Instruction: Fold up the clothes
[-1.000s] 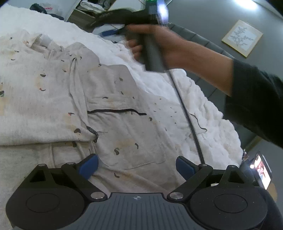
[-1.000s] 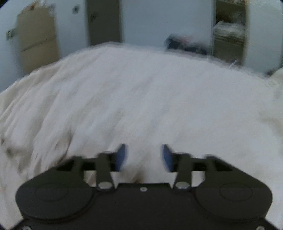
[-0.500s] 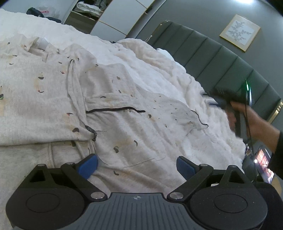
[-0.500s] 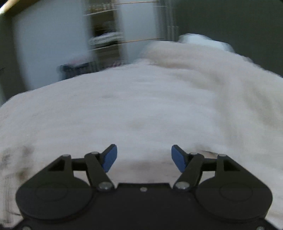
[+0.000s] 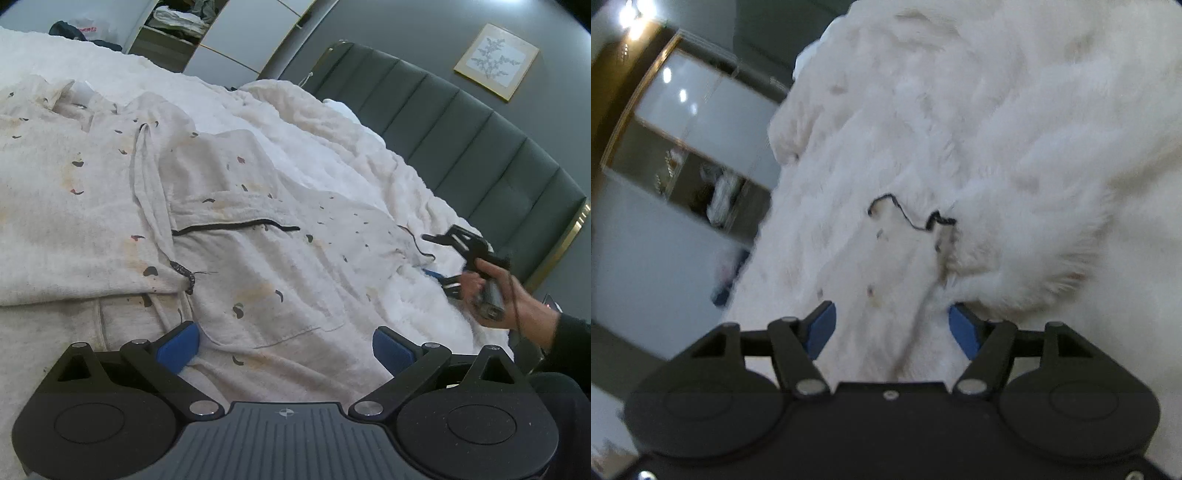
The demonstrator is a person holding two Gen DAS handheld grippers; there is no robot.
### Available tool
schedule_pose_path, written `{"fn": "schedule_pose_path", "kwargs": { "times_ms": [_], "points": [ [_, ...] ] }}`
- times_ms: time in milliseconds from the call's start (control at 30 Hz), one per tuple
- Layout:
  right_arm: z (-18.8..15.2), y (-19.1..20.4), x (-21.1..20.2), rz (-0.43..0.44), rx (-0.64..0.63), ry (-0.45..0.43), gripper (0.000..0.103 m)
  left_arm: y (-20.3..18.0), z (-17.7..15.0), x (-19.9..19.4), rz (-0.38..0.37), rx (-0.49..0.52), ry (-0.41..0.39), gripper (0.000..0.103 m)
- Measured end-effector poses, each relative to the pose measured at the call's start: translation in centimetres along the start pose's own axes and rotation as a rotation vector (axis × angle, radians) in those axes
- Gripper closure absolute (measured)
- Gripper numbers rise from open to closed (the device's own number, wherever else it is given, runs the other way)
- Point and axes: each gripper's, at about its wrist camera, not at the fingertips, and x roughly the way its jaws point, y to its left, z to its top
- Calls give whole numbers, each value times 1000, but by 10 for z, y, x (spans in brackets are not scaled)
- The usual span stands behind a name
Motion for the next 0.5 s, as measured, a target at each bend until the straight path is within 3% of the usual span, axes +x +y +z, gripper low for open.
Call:
{"fn": "schedule_pose_path", "kwargs": {
  "times_ms": [100,167,233,333,500],
  "points": [
    [3,-17,23,76,75,-57,52,1,0,0,-4,-3,0,4],
    [8,-24,32,133,139,-101,81,3,1,0,-12,-13,-1,4],
    [14,-24,37,182,164,-130,98,3,2,0,-16,-17,-1,4],
    [26,1,37,181,68,-143,100,4,2,-1,-20,-16,-5,4],
    [54,66,-33,361,46,-307,101,1,1,-6,-13,-15,-22,4]
  ]
}}
